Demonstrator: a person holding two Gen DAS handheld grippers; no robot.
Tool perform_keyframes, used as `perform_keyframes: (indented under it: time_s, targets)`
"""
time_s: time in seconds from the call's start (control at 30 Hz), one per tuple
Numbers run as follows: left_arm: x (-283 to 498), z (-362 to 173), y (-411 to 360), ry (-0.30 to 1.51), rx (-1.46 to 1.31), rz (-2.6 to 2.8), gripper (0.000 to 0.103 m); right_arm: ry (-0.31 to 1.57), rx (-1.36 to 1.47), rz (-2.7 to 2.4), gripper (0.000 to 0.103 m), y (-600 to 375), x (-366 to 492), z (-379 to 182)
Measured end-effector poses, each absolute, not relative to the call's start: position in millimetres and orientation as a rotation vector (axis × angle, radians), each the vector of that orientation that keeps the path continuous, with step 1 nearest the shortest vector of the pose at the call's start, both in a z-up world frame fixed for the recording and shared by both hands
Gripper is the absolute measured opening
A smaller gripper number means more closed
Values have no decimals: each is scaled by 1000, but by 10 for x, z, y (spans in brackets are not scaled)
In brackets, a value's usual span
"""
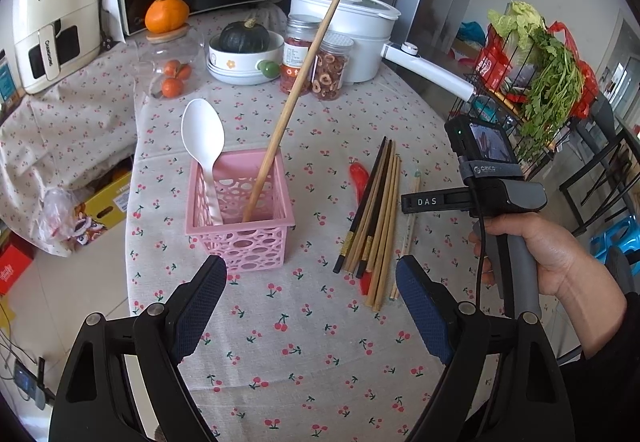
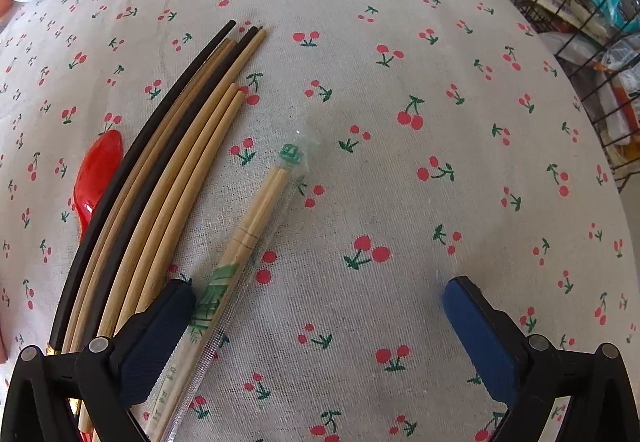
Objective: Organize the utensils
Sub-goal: 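Move the right tool to the wrapped chopsticks and grasp them, then grasp a black chopstick with the left tool while the right tool holds the wrapped chopsticks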
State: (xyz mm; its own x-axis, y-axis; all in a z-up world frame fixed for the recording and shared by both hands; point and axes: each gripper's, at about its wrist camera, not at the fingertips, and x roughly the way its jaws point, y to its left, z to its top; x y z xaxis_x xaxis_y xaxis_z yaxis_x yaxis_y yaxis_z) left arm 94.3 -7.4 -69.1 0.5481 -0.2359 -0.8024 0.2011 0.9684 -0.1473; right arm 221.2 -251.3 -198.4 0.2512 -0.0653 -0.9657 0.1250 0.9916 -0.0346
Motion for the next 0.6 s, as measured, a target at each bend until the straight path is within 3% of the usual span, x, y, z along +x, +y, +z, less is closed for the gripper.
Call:
perform_keyframes:
  time_s: [0.1, 0.2, 0.3, 0.37, 0.47, 0.6]
  targets:
    - [943, -681, -69, 954, -37, -262, 88, 1321, 48, -115, 101, -2531, 2186, -1986]
    - [945, -673, -66, 951, -35, -264, 88, 1313, 41, -97, 87, -2514, 2130, -1931]
    - [944, -665, -76, 948, -33, -265, 88, 1301, 30, -72, 58, -2509, 2092, -1865]
    - [936, -660, -88, 946, -29, -267, 88, 1302, 32, -52, 29, -2504, 2072, -1840]
    - [916, -645, -122, 942, -21, -275, 88, 1303, 50, -19, 13, -2549, 2047, -1833]
    - [864, -600, -209, 926, -6, -295, 87, 1289, 144, 25, 9, -2741, 2011, -1817]
